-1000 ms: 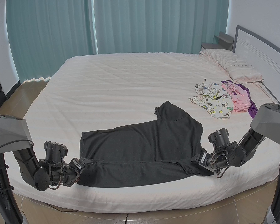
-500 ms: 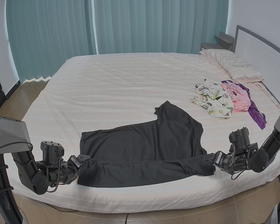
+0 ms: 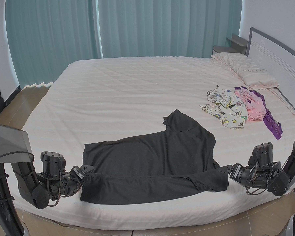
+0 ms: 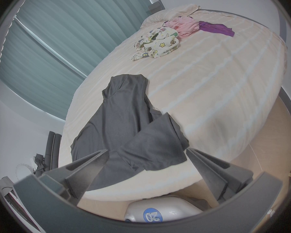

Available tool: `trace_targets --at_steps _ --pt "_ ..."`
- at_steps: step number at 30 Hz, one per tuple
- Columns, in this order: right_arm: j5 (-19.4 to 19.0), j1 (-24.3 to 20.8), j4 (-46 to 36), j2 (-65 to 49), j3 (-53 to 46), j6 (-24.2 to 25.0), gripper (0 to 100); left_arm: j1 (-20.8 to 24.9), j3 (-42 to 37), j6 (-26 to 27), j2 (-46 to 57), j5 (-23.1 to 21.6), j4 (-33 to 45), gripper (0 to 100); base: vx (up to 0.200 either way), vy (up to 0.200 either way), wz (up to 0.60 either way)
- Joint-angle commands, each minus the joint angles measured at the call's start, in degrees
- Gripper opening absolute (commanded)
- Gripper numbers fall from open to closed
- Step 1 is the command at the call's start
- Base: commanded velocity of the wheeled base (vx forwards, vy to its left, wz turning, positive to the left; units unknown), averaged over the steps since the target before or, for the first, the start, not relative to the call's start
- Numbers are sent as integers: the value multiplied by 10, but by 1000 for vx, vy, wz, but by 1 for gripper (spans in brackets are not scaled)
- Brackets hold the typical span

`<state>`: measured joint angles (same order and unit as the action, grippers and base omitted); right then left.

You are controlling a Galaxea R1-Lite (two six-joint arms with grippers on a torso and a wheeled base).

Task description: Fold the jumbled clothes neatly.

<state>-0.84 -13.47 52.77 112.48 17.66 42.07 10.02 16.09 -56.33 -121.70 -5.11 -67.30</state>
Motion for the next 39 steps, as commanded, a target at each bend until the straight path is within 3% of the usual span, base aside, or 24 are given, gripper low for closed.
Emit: trace_targets --at_steps 1,6,11,20,28,33,34,39 --pt "0 -2 0 -5 -7 -1 100 0 -4 1 0 0 0 100 200 0 0" --pt "0 -2 0 -3 -9 -8 100 1 -26 31 16 -3 -1 100 40 0 0" --pt "-2 -6 1 0 -19 -17 100 1 -77 148 11 -18 -2 100 0 0 0" --pt "-5 -11 1 2 -24 -20 100 0 -128 257 -79 -37 -69 100 0 0 0" --pt "-19 -13 1 2 -26 -21 100 4 -158 274 -165 -15 -195 100 0 0 0" --pt "-19 -13 1 1 -26 -21 100 8 -159 278 -180 1 -217 100 0 0 0" --pt "-19 -13 1 1 -26 -21 100 8 -159 277 -180 1 -217 0 0 0 0" --pt "-20 -13 1 -1 -26 -21 100 9 -159 278 -180 28 -214 0 0 0 0"
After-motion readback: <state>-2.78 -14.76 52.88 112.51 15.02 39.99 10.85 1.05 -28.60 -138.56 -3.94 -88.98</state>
